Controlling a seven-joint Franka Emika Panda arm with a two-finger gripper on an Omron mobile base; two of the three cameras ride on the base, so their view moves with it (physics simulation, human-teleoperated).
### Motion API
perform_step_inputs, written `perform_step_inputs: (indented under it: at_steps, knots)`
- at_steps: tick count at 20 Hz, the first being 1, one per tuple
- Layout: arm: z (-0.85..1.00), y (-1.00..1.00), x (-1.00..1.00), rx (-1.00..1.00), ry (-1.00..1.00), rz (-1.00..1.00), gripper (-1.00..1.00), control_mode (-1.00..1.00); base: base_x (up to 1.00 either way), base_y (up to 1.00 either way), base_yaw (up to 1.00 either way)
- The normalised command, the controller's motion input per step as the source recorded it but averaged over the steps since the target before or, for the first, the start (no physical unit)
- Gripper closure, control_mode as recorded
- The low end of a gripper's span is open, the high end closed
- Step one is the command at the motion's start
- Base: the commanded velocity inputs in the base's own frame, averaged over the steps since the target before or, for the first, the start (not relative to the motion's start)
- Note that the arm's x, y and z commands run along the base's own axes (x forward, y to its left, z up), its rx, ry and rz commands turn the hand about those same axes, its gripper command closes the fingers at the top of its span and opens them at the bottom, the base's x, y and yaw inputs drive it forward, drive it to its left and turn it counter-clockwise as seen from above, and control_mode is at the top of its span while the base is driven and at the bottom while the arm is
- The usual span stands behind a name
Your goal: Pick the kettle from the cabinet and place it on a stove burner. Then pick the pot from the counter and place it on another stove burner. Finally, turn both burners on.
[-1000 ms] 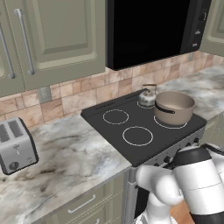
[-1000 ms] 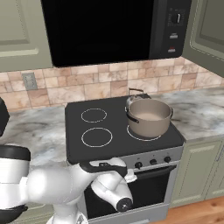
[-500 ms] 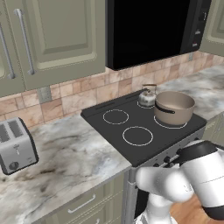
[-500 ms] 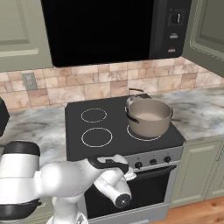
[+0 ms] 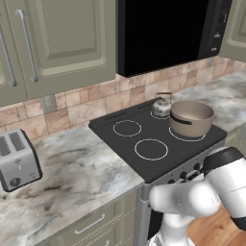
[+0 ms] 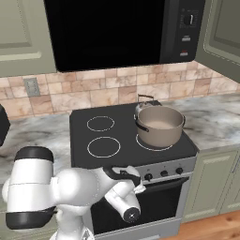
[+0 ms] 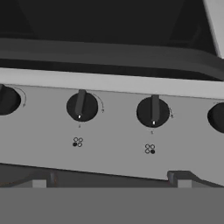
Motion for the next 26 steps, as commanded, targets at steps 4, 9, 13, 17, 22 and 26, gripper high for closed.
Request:
perform_step_inputs:
  at_steps: [4, 9, 13, 17, 22, 26]
  knots:
    - [-0.09, 0.0, 0.12, 0.0, 0.0, 0.0, -1.0, -1.0, 0.0, 0.0, 0.0]
    - [-0.12, 0.0, 0.1, 0.0, 0.0, 0.0, -1.0, -1.0, 0.0, 0.0, 0.0]
    - [-0.08, -0.08, 0.06, 0.0, -0.01, 0.0, -1.0, -1.0, 0.0, 0.0, 0.0]
    - [-0.09, -0.08, 0.06, 0.0, 0.0, 0.0, -1.0, -1.0, 0.0, 0.0, 0.0]
    - [-0.09, -0.03, 0.06, 0.0, 0.0, 0.0, -1.0, -1.0, 0.0, 0.0, 0.0]
    - [-0.13, -0.05, 0.11, 0.0, 0.0, 0.0, -1.0, -1.0, 0.0, 0.0, 0.0]
